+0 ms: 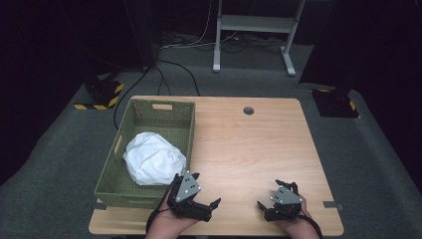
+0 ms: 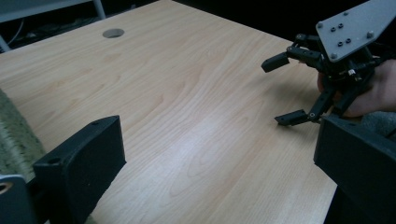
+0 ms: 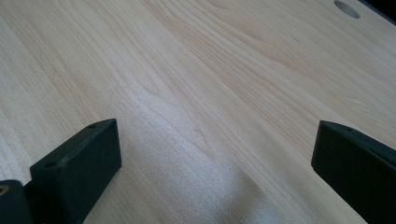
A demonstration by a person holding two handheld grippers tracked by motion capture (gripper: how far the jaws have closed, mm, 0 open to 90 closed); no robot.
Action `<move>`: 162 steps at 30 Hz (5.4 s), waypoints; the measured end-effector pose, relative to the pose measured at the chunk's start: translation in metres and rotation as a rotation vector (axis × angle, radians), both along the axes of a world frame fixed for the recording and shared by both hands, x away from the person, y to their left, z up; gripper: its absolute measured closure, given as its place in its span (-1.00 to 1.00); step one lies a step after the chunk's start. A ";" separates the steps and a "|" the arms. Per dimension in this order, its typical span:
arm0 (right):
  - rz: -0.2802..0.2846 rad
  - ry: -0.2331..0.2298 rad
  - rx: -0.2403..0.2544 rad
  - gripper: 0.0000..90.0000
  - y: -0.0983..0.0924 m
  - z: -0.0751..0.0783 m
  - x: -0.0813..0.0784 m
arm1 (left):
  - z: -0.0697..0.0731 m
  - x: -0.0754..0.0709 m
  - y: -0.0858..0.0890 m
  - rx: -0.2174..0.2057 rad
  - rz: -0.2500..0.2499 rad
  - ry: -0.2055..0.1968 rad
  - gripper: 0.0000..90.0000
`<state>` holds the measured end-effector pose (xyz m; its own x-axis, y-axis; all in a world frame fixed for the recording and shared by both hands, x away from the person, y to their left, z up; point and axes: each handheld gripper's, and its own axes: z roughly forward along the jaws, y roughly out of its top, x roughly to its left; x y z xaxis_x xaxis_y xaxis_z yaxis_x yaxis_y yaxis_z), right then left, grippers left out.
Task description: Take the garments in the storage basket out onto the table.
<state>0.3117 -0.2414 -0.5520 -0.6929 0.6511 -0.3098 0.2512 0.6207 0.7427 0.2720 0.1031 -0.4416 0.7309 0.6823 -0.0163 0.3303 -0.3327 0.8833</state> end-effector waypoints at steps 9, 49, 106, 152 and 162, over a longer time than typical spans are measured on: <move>0.003 0.000 0.000 -0.98 0.000 0.000 0.000 | 0.001 0.004 0.017 -0.002 0.044 0.004 -0.95; 0.009 0.000 0.001 -0.98 0.000 0.000 -0.001 | 0.004 0.013 0.088 -0.053 0.267 0.009 -0.95; 0.026 0.000 0.001 -0.97 0.000 0.000 -0.002 | 0.018 0.084 0.123 0.081 0.404 0.040 -0.97; 0.034 0.001 0.001 -0.97 0.000 0.000 -0.002 | -0.050 0.154 0.135 0.275 0.439 0.410 -0.88; 0.036 0.001 0.000 -0.97 0.001 0.000 -0.002 | -0.061 0.158 0.134 0.310 0.435 0.446 -0.89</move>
